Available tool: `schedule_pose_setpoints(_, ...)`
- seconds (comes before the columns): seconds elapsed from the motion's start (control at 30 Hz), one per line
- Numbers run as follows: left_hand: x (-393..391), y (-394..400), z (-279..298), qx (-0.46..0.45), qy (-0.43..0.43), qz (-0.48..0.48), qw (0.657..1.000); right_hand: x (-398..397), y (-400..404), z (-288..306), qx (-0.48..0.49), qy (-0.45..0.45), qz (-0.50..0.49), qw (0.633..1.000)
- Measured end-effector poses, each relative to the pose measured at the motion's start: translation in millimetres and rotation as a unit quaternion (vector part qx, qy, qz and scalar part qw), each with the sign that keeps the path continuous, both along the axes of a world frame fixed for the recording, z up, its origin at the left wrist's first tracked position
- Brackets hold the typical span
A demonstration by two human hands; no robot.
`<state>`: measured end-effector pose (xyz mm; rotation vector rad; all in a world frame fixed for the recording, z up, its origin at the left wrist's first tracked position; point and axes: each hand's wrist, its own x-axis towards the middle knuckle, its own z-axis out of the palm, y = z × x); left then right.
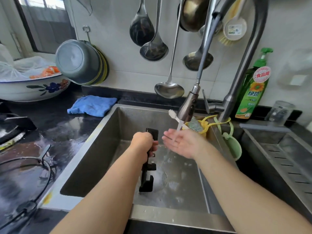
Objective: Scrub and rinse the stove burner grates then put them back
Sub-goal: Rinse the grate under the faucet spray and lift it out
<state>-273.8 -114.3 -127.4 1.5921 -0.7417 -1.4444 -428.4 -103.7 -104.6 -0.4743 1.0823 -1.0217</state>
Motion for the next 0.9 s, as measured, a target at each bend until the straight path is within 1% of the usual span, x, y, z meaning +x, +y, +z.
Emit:
schedule_pose_setpoints(0.07,4,-3,1,0.015,0.008,0.014,1.000,13,-7,-15,0.029,0.004,-0.021,0.999)
schedule_pose_setpoints(0.2,12,-6,1,0.044,0.014,0.031,0.998,21,-17,-34,0.047,-0.019,-0.103,0.993)
schedule_pose_setpoints(0.33,14,-5,2,0.026,0.007,0.030,0.999,6,-11,-53,0.079,-0.010,-0.108,0.991)
schedule_pose_setpoints(0.47,12,-4,2,0.023,-0.006,0.016,1.000,5,-13,-46,0.051,-0.045,-0.129,0.989)
schedule_pose_setpoints(0.6,9,-4,3,0.028,-0.022,0.003,0.999,26,-17,-32,0.028,-0.073,-0.104,0.992)
schedule_pose_setpoints(0.7,7,-3,2,0.021,-0.027,-0.006,0.999,33,-25,-29,0.028,-0.090,-0.149,0.984)
schedule_pose_setpoints(0.73,6,-2,1,0.022,-0.029,-0.008,0.999,33,-29,-31,0.033,-0.079,-0.165,0.982)
schedule_pose_setpoints(0.77,6,-1,2,0.022,-0.032,-0.010,0.999,33,-33,-32,0.031,-0.047,-0.176,0.983)
schedule_pose_setpoints(0.8,5,-1,2,0.023,-0.033,-0.011,0.999,31,-37,-34,0.022,0.007,-0.178,0.984)
schedule_pose_setpoints(0.87,4,-1,4,0.028,-0.032,-0.011,0.999,29,-43,-34,-0.005,0.171,-0.155,0.973)
schedule_pose_setpoints(0.9,4,-1,4,0.030,-0.031,-0.011,0.999,30,-42,-32,-0.010,0.257,-0.135,0.957)
